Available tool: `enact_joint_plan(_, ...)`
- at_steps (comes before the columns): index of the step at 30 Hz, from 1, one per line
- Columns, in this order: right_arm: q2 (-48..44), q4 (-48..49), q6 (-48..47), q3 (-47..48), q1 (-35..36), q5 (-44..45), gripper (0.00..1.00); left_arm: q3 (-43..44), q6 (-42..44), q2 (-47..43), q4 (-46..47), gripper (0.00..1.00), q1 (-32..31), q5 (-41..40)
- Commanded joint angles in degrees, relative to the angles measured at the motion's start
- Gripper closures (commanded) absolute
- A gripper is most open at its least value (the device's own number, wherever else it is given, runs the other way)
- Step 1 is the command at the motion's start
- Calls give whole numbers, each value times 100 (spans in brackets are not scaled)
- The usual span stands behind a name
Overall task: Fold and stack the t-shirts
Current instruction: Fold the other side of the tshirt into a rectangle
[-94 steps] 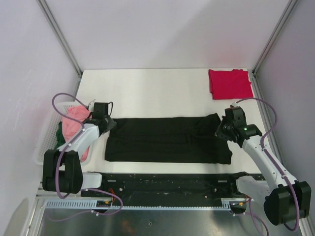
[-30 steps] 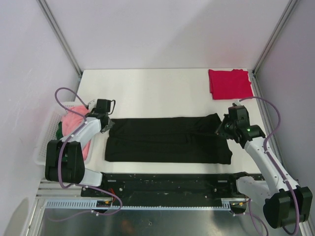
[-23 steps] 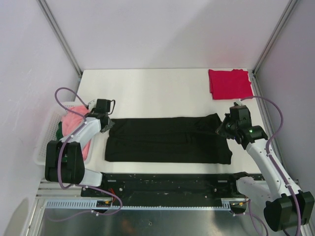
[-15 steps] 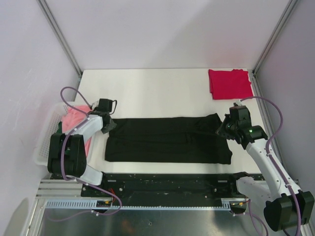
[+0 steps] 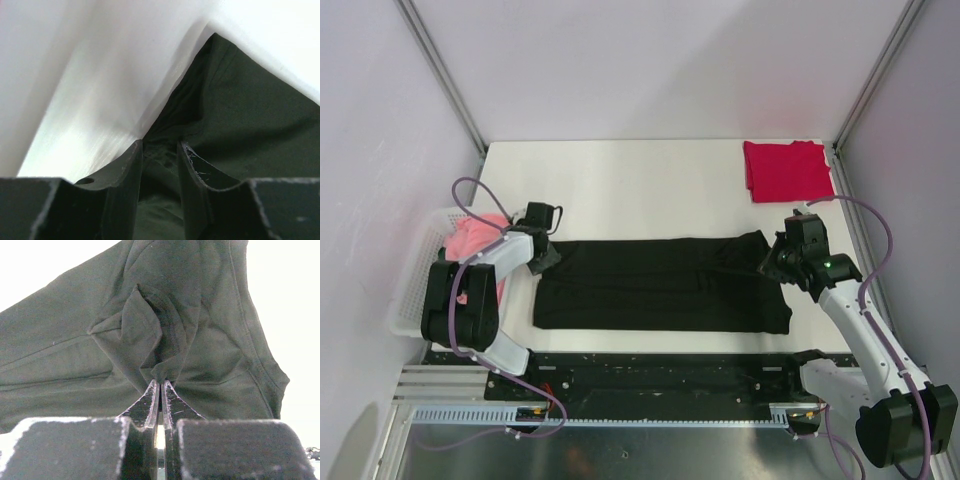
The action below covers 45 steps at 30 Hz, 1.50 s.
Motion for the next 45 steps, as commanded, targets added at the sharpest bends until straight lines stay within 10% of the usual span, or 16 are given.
enact_joint_plan(1,14,120,-15,43,34,52,96,52,-69,90,32,62,30,-99)
enact_joint_plan(13,-60,148,-50,50,21,23,96,199,58,-63,-39,99,44,-403)
enact_joint_plan(45,-1159,-1103,569,140,386,-314,96,465,377,-253,-532,100,111,-350)
